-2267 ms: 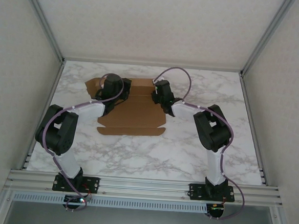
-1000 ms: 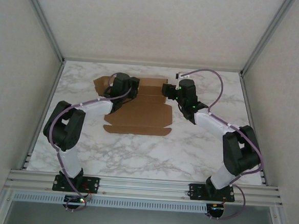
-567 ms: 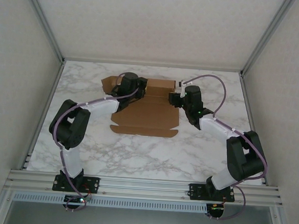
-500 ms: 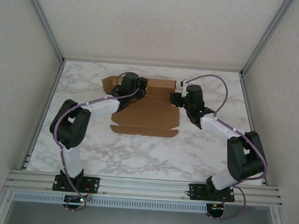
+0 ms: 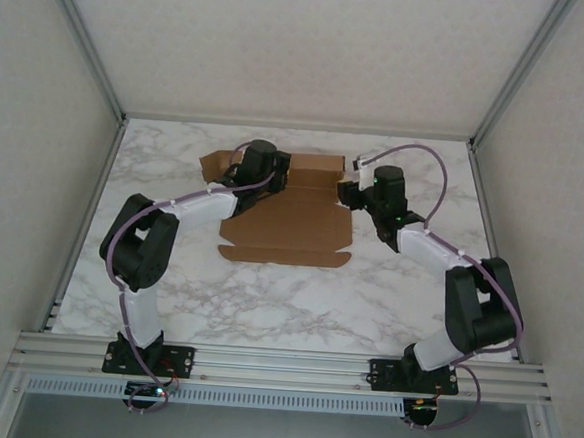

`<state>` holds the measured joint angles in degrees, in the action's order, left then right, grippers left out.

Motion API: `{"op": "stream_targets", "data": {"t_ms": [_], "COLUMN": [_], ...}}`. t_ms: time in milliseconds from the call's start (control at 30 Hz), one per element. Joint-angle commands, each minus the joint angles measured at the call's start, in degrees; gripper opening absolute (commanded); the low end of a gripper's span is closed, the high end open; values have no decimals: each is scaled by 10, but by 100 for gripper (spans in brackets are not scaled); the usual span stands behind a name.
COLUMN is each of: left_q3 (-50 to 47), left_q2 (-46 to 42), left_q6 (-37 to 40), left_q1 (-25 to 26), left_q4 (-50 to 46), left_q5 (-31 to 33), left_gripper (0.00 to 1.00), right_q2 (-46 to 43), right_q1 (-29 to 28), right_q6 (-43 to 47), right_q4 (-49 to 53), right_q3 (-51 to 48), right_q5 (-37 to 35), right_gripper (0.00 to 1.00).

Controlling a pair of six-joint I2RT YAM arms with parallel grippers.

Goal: Fold the paper box

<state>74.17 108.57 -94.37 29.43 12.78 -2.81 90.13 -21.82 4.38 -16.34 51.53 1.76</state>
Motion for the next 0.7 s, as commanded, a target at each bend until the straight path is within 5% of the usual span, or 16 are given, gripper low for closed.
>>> {"op": "stream_targets", "data": {"t_ms": [0,267,667], "left_q3": [12,29,27], "left_q2": [5,12,10], "left_q6": [-26,-33,-51], "left_q1": [9,11,14], "left_q4": [-69,-79,-67], "left_q5": [15,20,26], "left_gripper": [22,23,25], "right_q2": [46,140,198], "right_q1": [-12,-19,-29], "right_q6": [70,118,139], "right_q4": [-31,-51,-29], "right_q3": [11,78,149], "right_q5": [-13,-91,-140], "right_gripper": [55,45,10]}}
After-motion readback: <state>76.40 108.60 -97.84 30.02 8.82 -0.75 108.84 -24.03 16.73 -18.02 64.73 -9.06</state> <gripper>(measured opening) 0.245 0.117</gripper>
